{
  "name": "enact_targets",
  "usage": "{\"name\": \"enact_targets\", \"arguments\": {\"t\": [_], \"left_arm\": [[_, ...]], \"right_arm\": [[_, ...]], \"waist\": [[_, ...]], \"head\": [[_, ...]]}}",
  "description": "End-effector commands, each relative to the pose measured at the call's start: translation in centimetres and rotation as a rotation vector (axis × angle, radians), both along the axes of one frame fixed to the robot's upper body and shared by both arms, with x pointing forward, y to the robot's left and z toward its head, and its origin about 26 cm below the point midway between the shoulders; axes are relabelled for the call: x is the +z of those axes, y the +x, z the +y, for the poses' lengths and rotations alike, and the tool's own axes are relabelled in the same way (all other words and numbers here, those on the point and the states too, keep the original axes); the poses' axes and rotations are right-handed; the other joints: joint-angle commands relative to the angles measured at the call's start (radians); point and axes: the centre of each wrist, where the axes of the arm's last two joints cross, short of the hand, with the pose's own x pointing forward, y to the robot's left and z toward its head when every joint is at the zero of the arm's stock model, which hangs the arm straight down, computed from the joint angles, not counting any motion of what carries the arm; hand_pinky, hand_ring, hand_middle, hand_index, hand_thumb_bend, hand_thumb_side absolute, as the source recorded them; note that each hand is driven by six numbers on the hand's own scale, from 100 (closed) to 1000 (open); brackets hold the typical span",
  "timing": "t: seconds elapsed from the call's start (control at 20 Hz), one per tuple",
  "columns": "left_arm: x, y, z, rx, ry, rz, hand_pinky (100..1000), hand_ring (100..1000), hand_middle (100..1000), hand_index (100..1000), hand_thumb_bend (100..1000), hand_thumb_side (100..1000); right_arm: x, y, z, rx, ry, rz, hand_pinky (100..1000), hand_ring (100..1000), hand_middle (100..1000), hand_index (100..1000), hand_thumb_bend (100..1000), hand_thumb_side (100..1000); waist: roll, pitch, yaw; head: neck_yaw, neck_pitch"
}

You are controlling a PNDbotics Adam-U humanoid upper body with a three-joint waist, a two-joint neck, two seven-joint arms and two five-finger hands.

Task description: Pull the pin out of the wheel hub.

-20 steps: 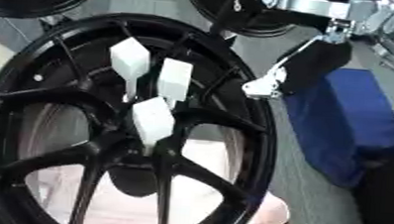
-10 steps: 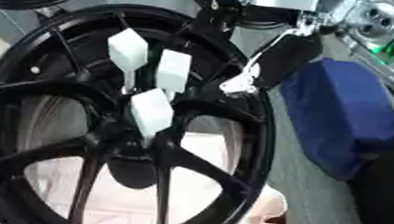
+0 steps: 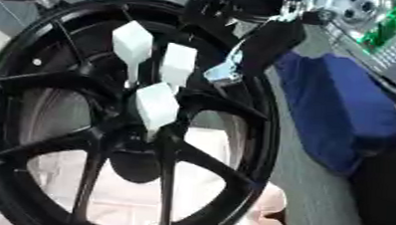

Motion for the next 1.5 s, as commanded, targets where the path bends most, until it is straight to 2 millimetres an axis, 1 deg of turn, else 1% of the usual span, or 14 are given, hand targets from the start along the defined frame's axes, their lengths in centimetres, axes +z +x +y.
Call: {"name": "enact_targets", "arguments": {"t": [0.05, 0.45, 0.75, 0.9, 1.25, 1.4, 1.5], "left_arm": [[0.9, -0.1, 0.0, -0.006, 0.009, -0.027, 965, 571, 519, 704, 146, 634], [1.2, 0.0, -0.2, -0.01, 0.007, -0.036, 966, 571, 518, 705, 146, 638], [1.3, 0.0, -0.3, -0.006, 0.004, -0.039, 967, 571, 517, 704, 146, 642], [1.4, 0.1, -0.4, -0.008, 0.003, -0.041, 968, 571, 517, 704, 145, 644], [1.5, 0.1, -0.4, -0.006, 0.002, -0.044, 969, 571, 516, 704, 146, 647], [1.5, 0.1, -0.4, -0.006, 0.002, -0.043, 969, 571, 516, 704, 146, 647], [1.5, 0.1, -0.4, -0.005, 0.002, -0.042, 969, 571, 516, 704, 145, 648]], "right_arm": [[0.7, 0.1, -0.4, -0.03, 0.011, -0.025, 837, 843, 793, 813, 570, 348], [0.1, 0.8, -0.6, -0.065, 0.021, -0.009, 836, 849, 799, 816, 578, 352], [-0.5, 1.3, -0.9, -0.087, 0.023, 0.005, 830, 841, 785, 805, 584, 347], [-0.7, 1.6, -1.0, -0.094, 0.024, 0.011, 823, 833, 760, 792, 589, 342], [-1.0, 2.0, -1.1, -0.112, 0.014, 0.012, 794, 805, 658, 736, 616, 327], [-1.2, 2.1, -1.0, -0.117, 0.003, 0.012, 784, 794, 635, 718, 625, 315], [-1.3, 2.1, -1.1, -0.123, -0.003, 0.013, 776, 786, 621, 705, 627, 328]], "waist": [[0.002, -0.014, 0.003], [-0.01, 0.004, 0.017], [-0.018, 0.018, 0.026], [-0.023, 0.024, 0.03], [-0.029, 0.032, 0.036], [-0.031, 0.034, 0.035], [-0.031, 0.034, 0.035]], "head": [[-0.009, -0.009], [-0.013, -0.013], [-0.015, -0.018], [-0.017, -0.023], [-0.019, -0.03], [-0.021, -0.031], [-0.023, -0.034]]}}
